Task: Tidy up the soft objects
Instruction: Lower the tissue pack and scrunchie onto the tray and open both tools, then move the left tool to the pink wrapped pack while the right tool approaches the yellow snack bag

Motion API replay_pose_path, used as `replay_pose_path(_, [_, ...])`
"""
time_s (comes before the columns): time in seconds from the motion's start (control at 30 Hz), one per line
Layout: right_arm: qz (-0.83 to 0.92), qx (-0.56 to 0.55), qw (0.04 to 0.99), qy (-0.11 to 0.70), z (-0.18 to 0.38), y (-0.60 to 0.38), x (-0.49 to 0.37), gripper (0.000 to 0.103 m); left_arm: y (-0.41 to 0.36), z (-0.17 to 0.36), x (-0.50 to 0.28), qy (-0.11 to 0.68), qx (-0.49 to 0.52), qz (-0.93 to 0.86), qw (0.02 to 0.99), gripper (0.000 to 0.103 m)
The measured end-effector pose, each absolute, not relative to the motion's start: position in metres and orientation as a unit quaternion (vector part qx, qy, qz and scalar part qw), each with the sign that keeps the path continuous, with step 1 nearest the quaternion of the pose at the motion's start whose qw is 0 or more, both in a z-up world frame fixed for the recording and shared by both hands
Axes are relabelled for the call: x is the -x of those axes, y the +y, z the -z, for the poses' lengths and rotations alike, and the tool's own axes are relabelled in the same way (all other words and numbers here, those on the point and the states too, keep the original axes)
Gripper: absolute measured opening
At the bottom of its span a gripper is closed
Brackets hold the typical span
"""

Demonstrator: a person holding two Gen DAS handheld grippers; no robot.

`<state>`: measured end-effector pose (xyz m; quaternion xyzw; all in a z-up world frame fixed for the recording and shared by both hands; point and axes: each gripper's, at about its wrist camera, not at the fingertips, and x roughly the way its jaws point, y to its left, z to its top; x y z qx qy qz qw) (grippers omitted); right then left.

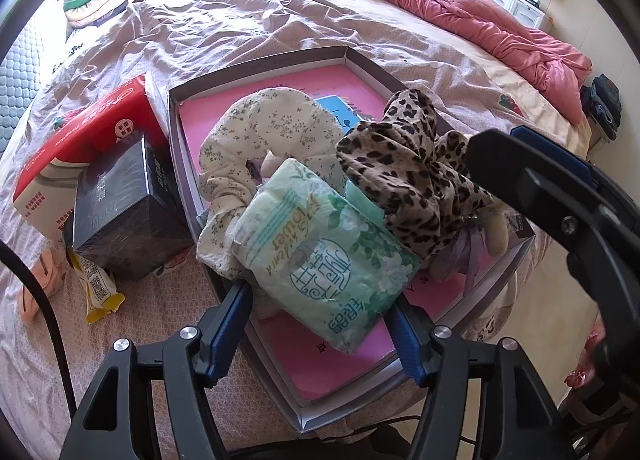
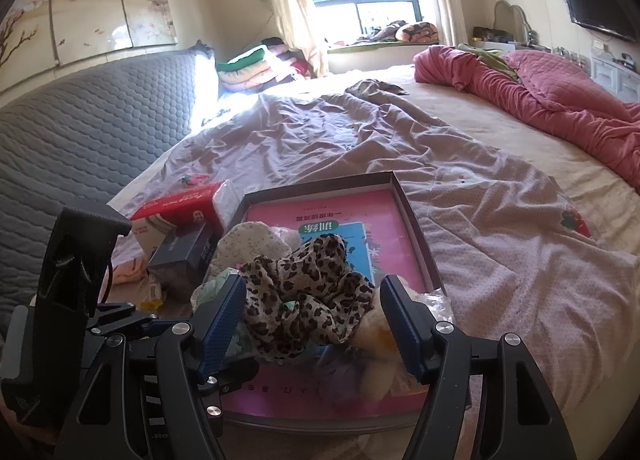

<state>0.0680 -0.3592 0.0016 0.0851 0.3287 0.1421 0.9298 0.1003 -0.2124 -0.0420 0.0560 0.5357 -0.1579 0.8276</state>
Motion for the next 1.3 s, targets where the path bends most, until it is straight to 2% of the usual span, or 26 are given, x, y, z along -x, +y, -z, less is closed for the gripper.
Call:
replay_pose_path(0.17, [-0.136,-0.084,0.932,0.327,-0.005,-0.36,-0.067,0.073,-0.212,0.04,-0.099,0.534,-0.057,0.158,0.828,0.065])
replay_pose_path(0.43, [-0.12,-0.118,0.933,0.317,-0.011,-0.373,-0.063,0.074,-0.21,0.026,-0.092,0.523,-0.046,0.17,0.834,0.076])
replay_pose_path(0.67, [-0.11,-0.139,0.937,0.3,-0.025,-0.379,-0.058,0.074,-0.194,0.007,-0.091,0.51,-0.024,0.163,0.844,0.078])
replay_pose_path(1.0, [-0.15,-0.12,0.937,0.293,-0.049,-0.342,-0.052,0.075,-0.129,-0.023,-0.085,0.488,0.017,0.119,0.864,0.078])
replay_pose_path(1.3, [-0.211,-0.1,0.918,0.32,-0.06,-0.257,-0.047,0.075,-0.039,-0.029,-0.077,0.477,0.051,0.044,0.876,0.078])
